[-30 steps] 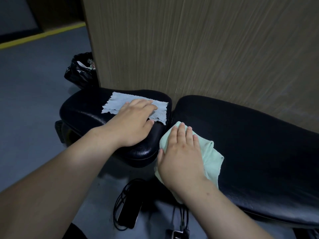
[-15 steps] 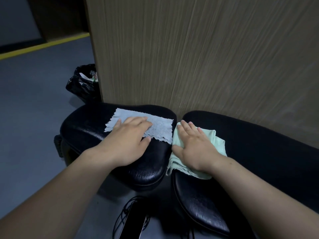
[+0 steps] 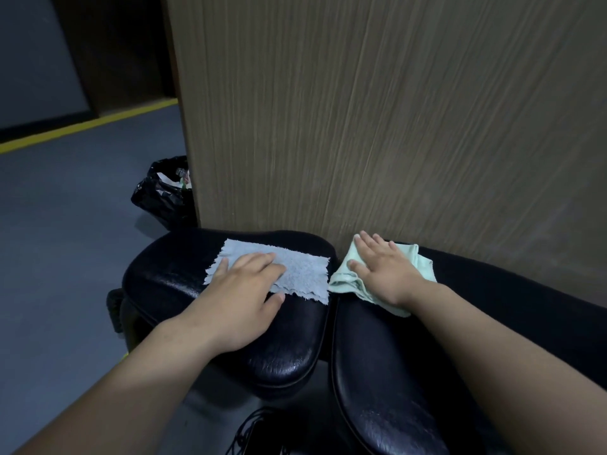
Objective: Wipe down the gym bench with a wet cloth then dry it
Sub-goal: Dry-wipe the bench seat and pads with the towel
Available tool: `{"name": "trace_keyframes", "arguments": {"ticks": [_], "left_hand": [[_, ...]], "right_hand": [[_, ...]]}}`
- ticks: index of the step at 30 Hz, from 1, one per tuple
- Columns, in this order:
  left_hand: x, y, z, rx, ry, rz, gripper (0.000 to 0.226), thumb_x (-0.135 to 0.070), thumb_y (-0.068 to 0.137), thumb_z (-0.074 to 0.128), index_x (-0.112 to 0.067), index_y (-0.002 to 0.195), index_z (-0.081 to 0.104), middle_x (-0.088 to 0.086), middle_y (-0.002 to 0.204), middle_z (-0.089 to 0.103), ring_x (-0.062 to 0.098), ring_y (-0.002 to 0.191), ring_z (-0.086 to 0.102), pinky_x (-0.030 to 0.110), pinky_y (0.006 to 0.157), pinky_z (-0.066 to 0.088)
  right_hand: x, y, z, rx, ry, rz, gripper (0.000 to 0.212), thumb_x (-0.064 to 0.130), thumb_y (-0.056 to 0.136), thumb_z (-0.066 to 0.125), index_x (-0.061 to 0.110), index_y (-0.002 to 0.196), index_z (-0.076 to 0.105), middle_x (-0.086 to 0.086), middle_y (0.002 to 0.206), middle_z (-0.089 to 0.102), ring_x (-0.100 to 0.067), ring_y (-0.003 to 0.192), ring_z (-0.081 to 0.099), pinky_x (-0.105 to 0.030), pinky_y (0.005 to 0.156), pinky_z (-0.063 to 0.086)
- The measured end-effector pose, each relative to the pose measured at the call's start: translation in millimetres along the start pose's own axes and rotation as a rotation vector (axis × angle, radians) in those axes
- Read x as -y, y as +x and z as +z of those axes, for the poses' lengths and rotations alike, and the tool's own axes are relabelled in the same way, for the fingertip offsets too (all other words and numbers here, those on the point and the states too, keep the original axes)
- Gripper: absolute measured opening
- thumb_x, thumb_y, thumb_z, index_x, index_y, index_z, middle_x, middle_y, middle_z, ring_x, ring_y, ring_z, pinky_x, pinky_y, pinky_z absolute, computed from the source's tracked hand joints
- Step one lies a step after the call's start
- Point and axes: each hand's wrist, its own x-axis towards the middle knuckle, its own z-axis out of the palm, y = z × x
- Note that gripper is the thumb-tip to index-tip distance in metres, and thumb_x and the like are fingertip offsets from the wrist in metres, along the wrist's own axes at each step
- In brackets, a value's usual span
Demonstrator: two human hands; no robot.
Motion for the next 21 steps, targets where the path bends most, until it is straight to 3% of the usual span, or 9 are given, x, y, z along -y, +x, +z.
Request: {"name": "trace_keyframes", "arguments": {"ticks": [9, 16, 19, 21], "left_hand": [[5.6, 1.9, -8.4, -0.024, 0.016, -0.036, 0.047, -0.044, 0.101, 0.040, -0.030, 0.146, 0.039, -0.009, 0.159, 0.026, 0.010, 0.148, 0.015, 0.047, 0.122, 0.011], [22.8, 4.3, -15.4, -0.046, -0.007, -0.066, 0.046, -0.039, 0.100, 0.045, -0.024, 0.144, 0.045, -0.008, 0.152, 0.039, 0.014, 0.142, 0.028, 0.047, 0.118, 0.023], [27.9, 7.4, -19.7, -0.073, -0.016, -0.065, 0.044, -0.035, 0.100, 0.047, -0.021, 0.142, 0.047, -0.007, 0.150, 0.043, 0.015, 0.140, 0.032, 0.039, 0.115, 0.028], [34.2, 10.1, -23.3, -0.101, -0.014, -0.091, 0.042, -0.031, 0.100, 0.047, -0.018, 0.141, 0.050, -0.005, 0.148, 0.045, 0.018, 0.139, 0.035, 0.037, 0.112, 0.031]], "right_hand": [[17.3, -98.6, 4.4, 0.049, 0.010, -0.238, 0.067, 0.054, 0.101, 0.016, 0.028, 0.154, -0.017, 0.014, 0.159, -0.025, 0.001, 0.143, -0.029, -0.024, 0.118, -0.016], [25.9, -164.2, 7.6, 0.107, 0.015, -0.265, 0.067, 0.057, 0.100, 0.015, 0.032, 0.151, -0.022, 0.022, 0.154, -0.033, 0.009, 0.136, -0.036, -0.024, 0.119, -0.015], [28.2, -158.8, -0.4, 0.101, 0.118, -0.255, 0.070, 0.057, 0.100, 0.026, 0.034, 0.155, -0.011, 0.024, 0.156, -0.024, 0.011, 0.139, -0.027, -0.021, 0.119, -0.010], [34.1, -149.2, -13.2, 0.017, 0.282, -0.205, 0.064, 0.052, 0.099, 0.040, 0.034, 0.156, 0.016, 0.024, 0.158, 0.004, 0.011, 0.145, -0.002, -0.014, 0.118, 0.003]]}}
